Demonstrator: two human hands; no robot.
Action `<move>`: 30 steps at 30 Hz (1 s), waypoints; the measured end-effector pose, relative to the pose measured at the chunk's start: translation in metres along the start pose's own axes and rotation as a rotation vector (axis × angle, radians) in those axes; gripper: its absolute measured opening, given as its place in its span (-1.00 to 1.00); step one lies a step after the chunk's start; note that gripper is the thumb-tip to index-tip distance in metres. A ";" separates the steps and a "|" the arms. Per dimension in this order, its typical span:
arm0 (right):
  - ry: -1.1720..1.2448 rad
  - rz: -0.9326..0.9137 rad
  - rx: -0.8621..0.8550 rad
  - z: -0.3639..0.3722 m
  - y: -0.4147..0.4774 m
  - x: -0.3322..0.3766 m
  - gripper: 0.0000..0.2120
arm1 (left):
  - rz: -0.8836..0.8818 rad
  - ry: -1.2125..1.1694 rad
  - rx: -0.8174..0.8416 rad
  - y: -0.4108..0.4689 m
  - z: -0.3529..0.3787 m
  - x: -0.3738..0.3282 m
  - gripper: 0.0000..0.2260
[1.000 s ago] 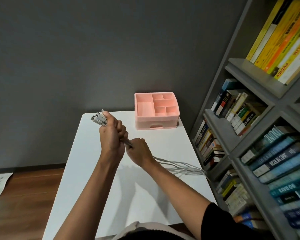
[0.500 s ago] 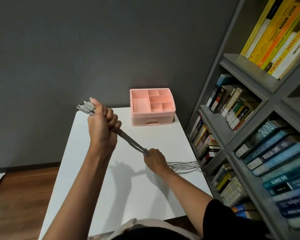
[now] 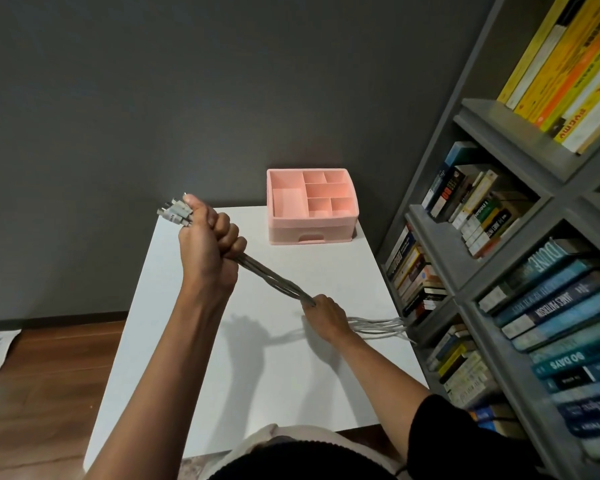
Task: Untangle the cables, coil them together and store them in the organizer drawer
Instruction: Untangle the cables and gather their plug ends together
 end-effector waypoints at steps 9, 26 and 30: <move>-0.102 0.059 0.018 -0.004 0.002 -0.028 -0.56 | 0.052 0.030 -0.006 0.006 -0.006 -0.008 -0.56; -0.184 0.104 0.011 -0.023 0.003 -0.067 -0.50 | 0.028 0.031 -0.097 0.032 -0.046 -0.001 -0.56; -0.152 0.129 0.052 -0.028 0.004 -0.081 -0.62 | 0.037 0.039 -0.155 0.036 -0.065 0.000 -0.56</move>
Point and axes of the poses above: each hand's wrist, its own y-axis towards the middle knuckle, its own z-axis out of the palm, x = y × z, the point moved 7 cm from there along y, towards the middle knuckle, and after that the axes turned 9 degrees about y, right-handed, at the moved point
